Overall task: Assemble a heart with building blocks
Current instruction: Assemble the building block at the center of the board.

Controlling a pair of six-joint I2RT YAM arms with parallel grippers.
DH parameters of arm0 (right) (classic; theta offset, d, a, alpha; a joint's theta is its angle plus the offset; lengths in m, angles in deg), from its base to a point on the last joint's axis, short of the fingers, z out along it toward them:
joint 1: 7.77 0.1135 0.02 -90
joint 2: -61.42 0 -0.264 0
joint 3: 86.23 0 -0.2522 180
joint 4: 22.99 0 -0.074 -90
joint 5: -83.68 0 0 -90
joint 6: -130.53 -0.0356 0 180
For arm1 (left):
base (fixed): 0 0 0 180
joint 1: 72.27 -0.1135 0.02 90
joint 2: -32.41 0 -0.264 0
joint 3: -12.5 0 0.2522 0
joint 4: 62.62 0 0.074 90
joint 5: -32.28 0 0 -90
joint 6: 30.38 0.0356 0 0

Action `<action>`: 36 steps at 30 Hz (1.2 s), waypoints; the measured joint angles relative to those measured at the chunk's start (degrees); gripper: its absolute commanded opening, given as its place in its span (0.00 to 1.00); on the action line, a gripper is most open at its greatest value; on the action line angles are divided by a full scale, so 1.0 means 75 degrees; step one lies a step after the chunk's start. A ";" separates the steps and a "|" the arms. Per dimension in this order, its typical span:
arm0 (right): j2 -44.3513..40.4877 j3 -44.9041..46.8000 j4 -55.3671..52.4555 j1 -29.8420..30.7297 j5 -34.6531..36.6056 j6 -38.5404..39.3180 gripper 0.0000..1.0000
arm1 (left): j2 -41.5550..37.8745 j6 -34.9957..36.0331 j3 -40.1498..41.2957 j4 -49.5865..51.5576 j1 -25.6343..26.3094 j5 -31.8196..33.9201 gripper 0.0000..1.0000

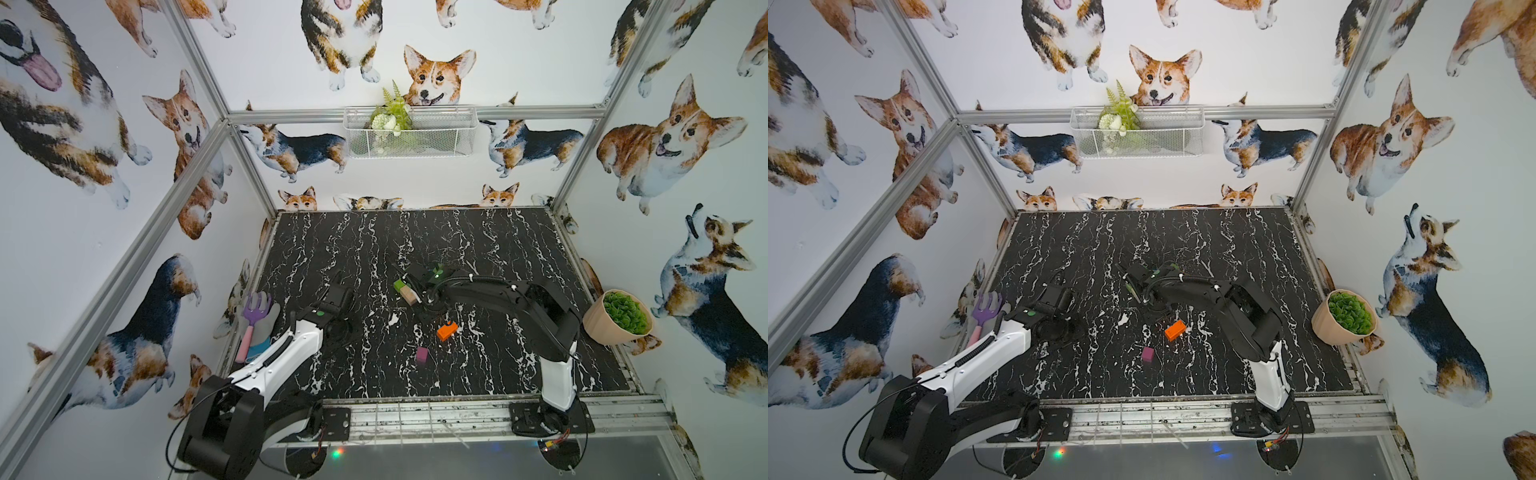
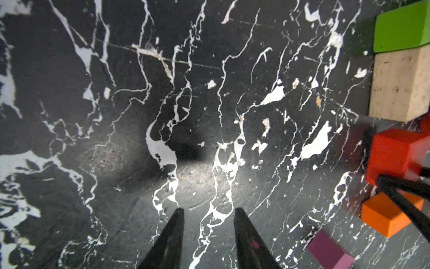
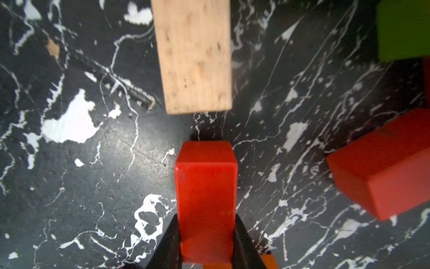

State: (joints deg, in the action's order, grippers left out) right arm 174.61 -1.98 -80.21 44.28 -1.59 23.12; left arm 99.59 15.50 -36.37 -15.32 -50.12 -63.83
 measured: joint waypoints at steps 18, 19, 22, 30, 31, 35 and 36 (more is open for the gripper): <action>0.0353 -0.0364 -0.0067 -0.0061 -0.0029 0.0157 0.17 | 0.0210 0.0000 -0.0076 -0.0175 0.0000 -0.0111 0.40; 0.0379 -0.0393 -0.0070 -0.0061 -0.0029 0.0160 0.17 | 0.0213 0.0000 -0.0076 -0.0175 0.0000 -0.0111 0.40; 0.0431 -0.0458 -0.0082 -0.0087 -0.0029 0.0195 0.17 | 0.0213 0.0000 -0.0079 -0.0172 0.0000 -0.0111 0.40; 0.0469 -0.0487 -0.0096 -0.0096 -0.0029 0.0280 0.40 | 0.0227 0.0000 -0.0082 -0.0175 0.0000 -0.0111 0.40; 0.0469 -0.0484 -0.0096 -0.0096 -0.0029 0.0280 0.44 | 0.0227 0.0000 -0.0082 -0.0175 0.0000 -0.0111 0.40; 0.0431 -0.0449 -0.0131 -0.0105 -0.0029 0.0300 0.53 | 0.0204 0.0000 -0.0082 -0.0172 0.0000 -0.0111 0.40; 0.0379 -0.0446 -0.0146 -0.0105 -0.0029 0.0300 0.55 | 0.0187 0.0000 -0.0082 -0.0169 0.0000 -0.0111 0.41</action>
State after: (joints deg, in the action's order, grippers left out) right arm 177.45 -5.33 -81.30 43.49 -1.81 25.38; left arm 100.99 15.50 -36.98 -16.59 -50.12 -64.66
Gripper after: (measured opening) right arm 0.515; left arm 0.398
